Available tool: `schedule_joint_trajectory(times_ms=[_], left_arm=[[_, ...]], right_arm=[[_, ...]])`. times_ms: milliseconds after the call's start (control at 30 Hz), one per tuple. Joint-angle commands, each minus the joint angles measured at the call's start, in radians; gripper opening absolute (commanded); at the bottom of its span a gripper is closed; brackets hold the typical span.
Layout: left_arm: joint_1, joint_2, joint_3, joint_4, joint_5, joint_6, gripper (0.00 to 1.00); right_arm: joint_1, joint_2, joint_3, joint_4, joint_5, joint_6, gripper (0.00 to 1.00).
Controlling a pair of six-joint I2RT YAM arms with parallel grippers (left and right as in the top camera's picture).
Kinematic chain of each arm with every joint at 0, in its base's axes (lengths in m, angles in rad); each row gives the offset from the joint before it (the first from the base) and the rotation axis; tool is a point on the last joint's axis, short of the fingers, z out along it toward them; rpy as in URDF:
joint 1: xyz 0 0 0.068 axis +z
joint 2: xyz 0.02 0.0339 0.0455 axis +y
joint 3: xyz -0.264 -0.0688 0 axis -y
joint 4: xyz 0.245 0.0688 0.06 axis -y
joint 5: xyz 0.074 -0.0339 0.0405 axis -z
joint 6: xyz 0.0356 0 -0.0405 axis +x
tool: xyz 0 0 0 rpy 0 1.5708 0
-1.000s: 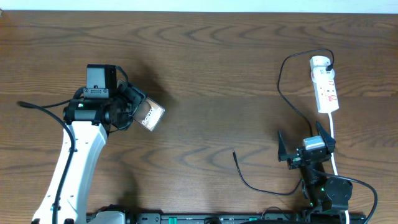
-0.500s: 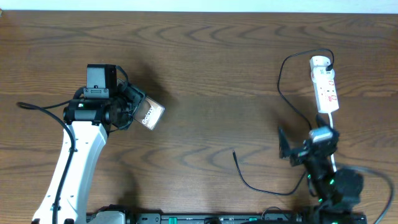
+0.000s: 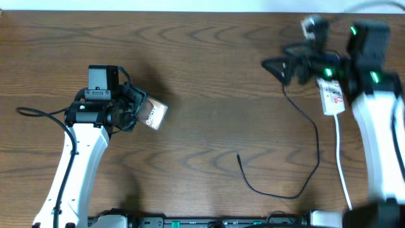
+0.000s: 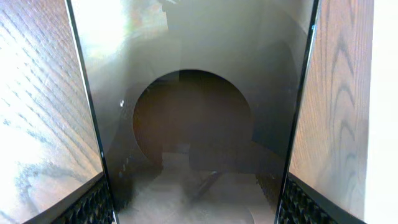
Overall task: Plug charger to phone and switch on socket
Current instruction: 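Reach the right gripper toward the phone held by the left gripper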
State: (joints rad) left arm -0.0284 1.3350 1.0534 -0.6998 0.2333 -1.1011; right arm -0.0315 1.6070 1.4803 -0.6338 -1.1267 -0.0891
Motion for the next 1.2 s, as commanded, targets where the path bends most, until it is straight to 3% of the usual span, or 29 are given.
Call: schedule_joint_trajectory(times_ms=[0, 133, 433, 633, 900, 1167], left_arm=[[-0.002, -0.008, 0.03, -0.003, -0.006, -0.107, 0.07], [-0.002, -0.007, 0.03, -0.007, -0.006, -0.235, 0.07], [-0.002, -0.002, 0.03, -0.026, -0.006, -0.398, 0.08], [-0.002, 0.013, 0.03, -0.032, -0.006, -0.401, 0.07], [-0.002, 0.018, 0.03, -0.042, -0.008, -0.401, 0.07], [-0.003, 0.018, 0.03, -0.06, -0.007, -0.492, 0.07]], right_arm=[[0.054, 0.161, 0.085, 0.009, -0.435, 0.099, 0.99], [0.126, 0.301, 0.094, 0.047, -0.435, 0.265, 0.99], [0.329, 0.494, 0.094, 0.113, -0.385, 0.268, 0.99], [0.449, 0.525, 0.094, 0.232, -0.306, 0.293, 0.99], [0.542, 0.525, 0.094, 0.41, -0.177, 0.489, 0.99], [0.597, 0.525, 0.094, 0.439, -0.071, 0.512, 0.99]])
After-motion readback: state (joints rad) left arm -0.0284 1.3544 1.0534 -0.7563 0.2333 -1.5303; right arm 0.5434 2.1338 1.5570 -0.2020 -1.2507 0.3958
